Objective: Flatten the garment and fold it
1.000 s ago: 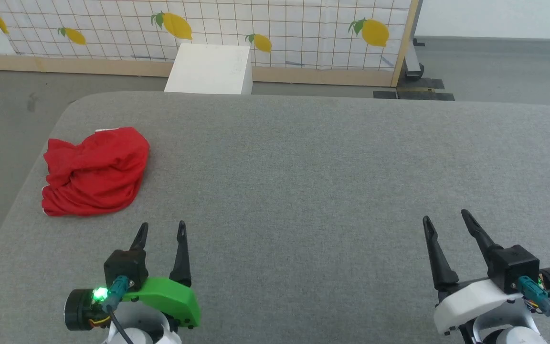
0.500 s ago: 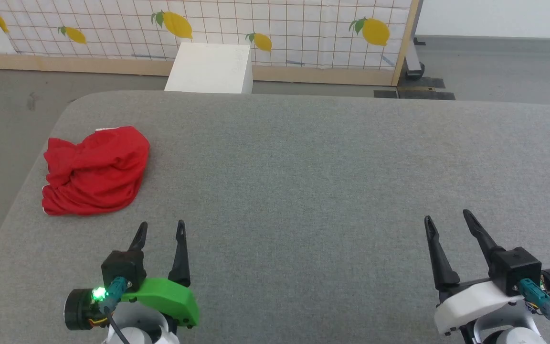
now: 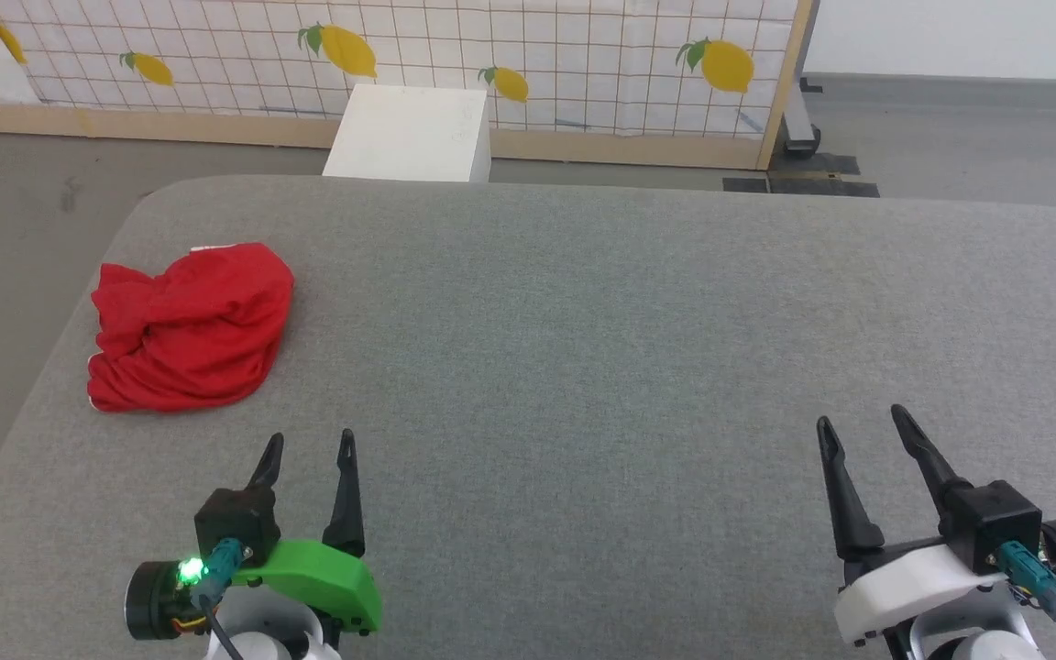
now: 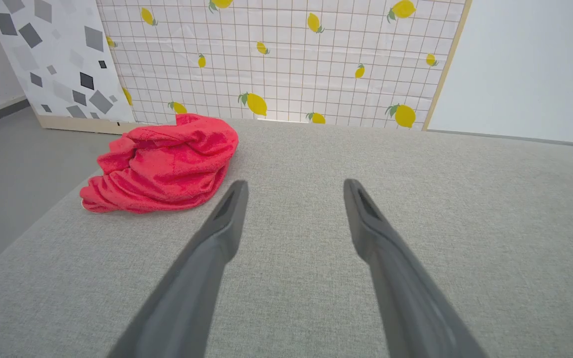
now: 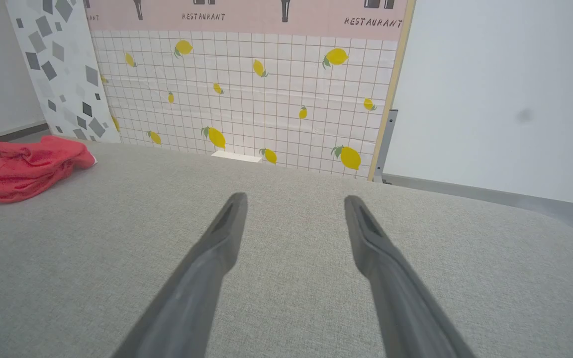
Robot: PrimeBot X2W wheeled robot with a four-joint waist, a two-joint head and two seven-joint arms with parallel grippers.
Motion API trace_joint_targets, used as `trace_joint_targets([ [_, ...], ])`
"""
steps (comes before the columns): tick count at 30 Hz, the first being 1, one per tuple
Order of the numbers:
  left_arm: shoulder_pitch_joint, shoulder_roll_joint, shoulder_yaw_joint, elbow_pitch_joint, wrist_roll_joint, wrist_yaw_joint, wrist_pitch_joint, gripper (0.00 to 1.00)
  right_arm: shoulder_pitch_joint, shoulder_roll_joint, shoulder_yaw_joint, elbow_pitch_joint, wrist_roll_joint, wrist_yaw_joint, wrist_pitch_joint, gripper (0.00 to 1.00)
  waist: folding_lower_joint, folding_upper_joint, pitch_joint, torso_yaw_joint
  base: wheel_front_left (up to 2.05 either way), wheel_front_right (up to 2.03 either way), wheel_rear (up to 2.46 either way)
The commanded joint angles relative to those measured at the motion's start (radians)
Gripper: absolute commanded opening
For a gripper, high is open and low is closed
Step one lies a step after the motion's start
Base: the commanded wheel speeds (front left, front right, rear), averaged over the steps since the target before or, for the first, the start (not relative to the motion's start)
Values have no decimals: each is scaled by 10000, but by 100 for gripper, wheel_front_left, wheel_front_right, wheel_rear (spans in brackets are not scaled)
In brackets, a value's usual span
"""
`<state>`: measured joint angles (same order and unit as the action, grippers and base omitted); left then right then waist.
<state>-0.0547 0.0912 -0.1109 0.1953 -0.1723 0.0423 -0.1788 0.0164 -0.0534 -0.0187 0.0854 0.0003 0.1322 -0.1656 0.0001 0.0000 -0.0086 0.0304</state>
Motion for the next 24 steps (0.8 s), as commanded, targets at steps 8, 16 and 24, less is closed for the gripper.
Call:
trace_joint_targets([
  [8, -294, 68, -163, 264, -213, 114, -235, 100, -101, 24, -97, 121, -26, -12, -260, 100, -1, 0, -37, 119, 0, 0, 0],
  [16, -484, 64, -295, 471, -341, 148, -399, 100, -37, 26, -254, 44, -50, -13, -402, 100, -1, 0, 59, 1236, 0, 0, 0],
  [24, -440, 204, -227, 635, -482, 267, -563, 100, -124, 28, -200, 117, 11, -14, -565, 100, -1, 0, 129, 2962, 0, 0, 0],
])
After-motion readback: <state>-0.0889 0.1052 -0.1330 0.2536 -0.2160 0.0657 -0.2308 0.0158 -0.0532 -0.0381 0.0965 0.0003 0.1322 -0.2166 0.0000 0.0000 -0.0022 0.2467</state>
